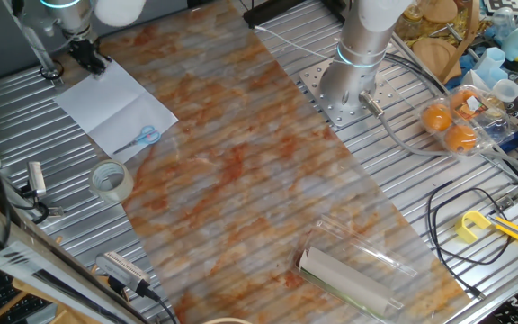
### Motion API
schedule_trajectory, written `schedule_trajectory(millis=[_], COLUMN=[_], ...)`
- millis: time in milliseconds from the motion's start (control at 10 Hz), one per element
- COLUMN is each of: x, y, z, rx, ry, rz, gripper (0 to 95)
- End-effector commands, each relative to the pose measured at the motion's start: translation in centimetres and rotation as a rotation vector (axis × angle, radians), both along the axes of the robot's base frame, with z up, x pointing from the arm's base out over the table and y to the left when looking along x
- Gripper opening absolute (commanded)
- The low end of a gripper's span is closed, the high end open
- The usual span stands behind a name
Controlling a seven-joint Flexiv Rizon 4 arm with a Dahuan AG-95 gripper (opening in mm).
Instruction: Unfold a piece of paper
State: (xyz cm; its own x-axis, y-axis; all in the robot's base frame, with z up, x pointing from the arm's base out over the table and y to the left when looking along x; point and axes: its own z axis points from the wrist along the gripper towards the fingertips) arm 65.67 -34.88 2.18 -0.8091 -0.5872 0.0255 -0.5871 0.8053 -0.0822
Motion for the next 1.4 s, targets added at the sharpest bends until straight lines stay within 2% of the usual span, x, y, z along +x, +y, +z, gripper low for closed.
schedule_trajectory(millis=[100, 1000, 1400], x=[0.8, 4.2, 5.2], y=[0.6, 2.6, 2.9], z=[-0.3, -1.0, -1.3], rx=[0.000, -0.007, -0.011], ry=[-0.004, -0.009, -0.011], rz=[-0.011, -0.051, -0.058], gripper=[0.0, 0.0, 0.0])
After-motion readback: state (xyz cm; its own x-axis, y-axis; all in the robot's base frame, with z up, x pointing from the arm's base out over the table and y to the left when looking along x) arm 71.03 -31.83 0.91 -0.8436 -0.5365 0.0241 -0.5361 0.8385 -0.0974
